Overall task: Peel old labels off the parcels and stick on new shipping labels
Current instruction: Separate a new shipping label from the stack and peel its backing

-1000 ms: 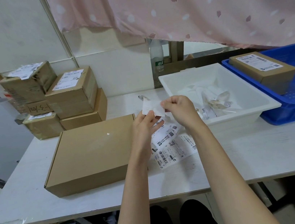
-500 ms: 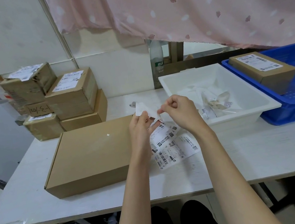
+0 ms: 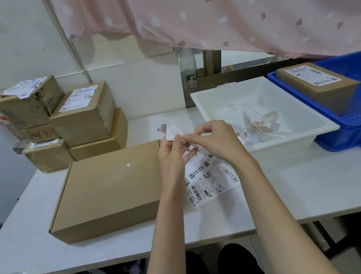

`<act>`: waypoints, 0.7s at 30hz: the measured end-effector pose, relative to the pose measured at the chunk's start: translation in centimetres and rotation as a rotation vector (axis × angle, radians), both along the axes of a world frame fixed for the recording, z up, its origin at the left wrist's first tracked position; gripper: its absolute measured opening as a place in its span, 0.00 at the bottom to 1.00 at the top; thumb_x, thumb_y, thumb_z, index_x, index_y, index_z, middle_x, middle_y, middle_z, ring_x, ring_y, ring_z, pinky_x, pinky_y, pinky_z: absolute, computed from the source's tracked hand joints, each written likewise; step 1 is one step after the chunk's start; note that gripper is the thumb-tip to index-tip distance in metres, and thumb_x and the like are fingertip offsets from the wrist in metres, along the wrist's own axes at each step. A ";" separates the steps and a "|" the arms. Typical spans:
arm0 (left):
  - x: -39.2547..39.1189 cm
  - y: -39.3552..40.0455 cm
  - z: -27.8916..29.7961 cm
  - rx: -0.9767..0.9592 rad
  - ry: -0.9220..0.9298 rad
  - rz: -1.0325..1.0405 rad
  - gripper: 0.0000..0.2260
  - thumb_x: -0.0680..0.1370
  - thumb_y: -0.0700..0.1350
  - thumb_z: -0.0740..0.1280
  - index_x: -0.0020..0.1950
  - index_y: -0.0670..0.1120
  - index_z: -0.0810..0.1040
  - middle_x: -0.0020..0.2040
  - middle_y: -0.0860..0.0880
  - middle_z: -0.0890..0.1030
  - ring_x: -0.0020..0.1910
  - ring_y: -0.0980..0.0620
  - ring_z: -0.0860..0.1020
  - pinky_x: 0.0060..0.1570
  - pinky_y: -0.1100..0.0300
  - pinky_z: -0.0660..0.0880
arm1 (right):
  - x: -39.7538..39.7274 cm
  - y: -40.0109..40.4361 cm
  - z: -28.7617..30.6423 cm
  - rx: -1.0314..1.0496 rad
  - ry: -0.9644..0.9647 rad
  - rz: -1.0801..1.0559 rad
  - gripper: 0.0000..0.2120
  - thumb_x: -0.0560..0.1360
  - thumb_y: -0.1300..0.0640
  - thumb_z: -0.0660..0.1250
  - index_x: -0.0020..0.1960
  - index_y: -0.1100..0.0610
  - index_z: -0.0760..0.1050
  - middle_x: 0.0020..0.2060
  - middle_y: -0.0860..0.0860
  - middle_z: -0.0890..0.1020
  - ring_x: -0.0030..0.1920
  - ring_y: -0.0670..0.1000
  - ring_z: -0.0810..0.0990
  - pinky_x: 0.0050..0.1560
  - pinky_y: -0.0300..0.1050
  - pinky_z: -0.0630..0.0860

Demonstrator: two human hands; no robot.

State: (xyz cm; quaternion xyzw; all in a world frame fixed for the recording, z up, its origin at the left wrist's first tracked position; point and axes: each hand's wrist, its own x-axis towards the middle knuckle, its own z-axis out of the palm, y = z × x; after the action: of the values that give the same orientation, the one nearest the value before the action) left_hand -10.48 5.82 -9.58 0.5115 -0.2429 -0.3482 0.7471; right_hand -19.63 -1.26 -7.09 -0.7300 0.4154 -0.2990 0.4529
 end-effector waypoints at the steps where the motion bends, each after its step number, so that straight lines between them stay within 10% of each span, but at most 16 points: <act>1: -0.1 0.0 0.0 0.003 0.004 0.002 0.08 0.83 0.40 0.60 0.57 0.40 0.76 0.44 0.48 0.81 0.55 0.41 0.82 0.46 0.59 0.81 | 0.0 0.0 0.0 0.012 -0.032 -0.007 0.10 0.71 0.48 0.75 0.45 0.54 0.83 0.50 0.44 0.80 0.53 0.42 0.76 0.49 0.38 0.68; 8: -0.5 -0.2 0.3 0.036 0.002 -0.033 0.08 0.83 0.39 0.59 0.51 0.43 0.77 0.51 0.45 0.81 0.55 0.46 0.81 0.49 0.58 0.82 | 0.6 -0.2 -0.2 0.035 -0.168 -0.103 0.06 0.74 0.56 0.72 0.38 0.54 0.80 0.34 0.46 0.81 0.36 0.42 0.79 0.41 0.35 0.73; 14: -0.6 -0.1 0.2 0.064 0.041 -0.088 0.10 0.82 0.39 0.60 0.42 0.43 0.76 0.50 0.42 0.79 0.58 0.42 0.80 0.46 0.58 0.82 | 1.1 -0.4 -1.1 -0.066 -0.053 -0.191 0.08 0.76 0.52 0.68 0.39 0.53 0.78 0.34 0.45 0.81 0.42 0.51 0.83 0.49 0.51 0.79; 21: -0.1 0.0 0.6 0.071 0.085 -0.098 0.13 0.81 0.35 0.59 0.37 0.42 0.73 0.30 0.51 0.75 0.42 0.47 0.79 0.49 0.54 0.82 | 0.9 -0.7 -0.8 -0.089 -0.024 -0.240 0.10 0.76 0.50 0.68 0.37 0.51 0.76 0.32 0.43 0.78 0.38 0.49 0.77 0.45 0.46 0.74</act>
State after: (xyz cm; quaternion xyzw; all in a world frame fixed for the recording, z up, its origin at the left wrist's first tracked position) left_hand -10.62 5.84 -9.03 0.5100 -0.2233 -0.4141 0.7201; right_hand -18.75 -1.93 -7.93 -0.6907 0.4806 -0.3779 0.3862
